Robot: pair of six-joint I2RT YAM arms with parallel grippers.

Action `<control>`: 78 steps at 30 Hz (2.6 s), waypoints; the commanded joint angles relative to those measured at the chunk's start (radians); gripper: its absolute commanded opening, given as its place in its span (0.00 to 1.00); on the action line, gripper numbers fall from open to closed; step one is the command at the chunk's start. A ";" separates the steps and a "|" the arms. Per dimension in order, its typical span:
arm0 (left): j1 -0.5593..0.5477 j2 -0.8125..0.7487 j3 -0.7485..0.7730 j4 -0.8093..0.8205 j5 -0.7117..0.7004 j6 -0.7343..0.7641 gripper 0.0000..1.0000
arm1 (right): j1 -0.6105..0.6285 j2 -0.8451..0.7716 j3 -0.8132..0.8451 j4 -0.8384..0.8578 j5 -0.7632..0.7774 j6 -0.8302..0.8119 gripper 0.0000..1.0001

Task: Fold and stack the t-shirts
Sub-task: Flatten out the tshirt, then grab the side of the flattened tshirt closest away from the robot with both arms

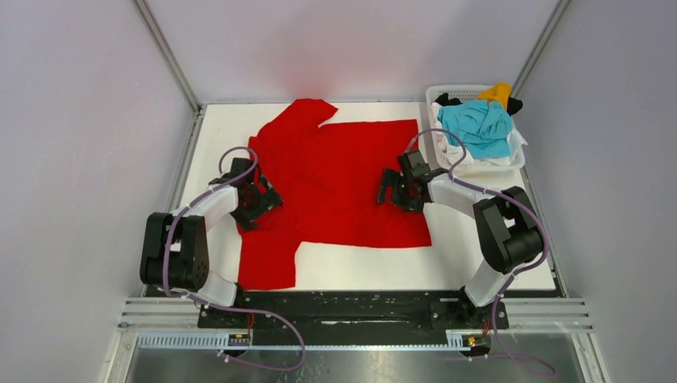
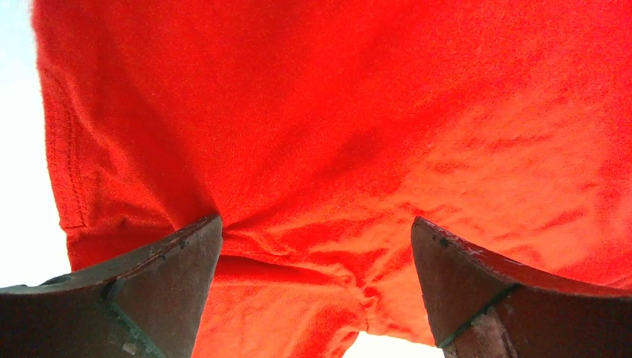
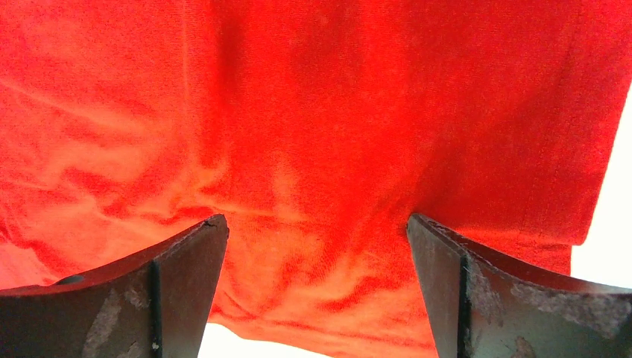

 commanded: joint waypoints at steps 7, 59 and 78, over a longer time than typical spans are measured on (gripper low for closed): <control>-0.014 -0.155 0.015 -0.209 -0.155 -0.036 0.99 | 0.012 -0.117 0.031 -0.091 0.042 -0.028 0.99; -0.447 -0.253 -0.211 -0.154 -0.360 -0.419 0.80 | 0.011 -0.387 -0.210 -0.232 0.172 0.023 1.00; -0.335 -0.356 -0.096 -0.347 -0.300 -0.280 0.99 | 0.009 -0.383 -0.173 -0.211 0.210 -0.004 0.99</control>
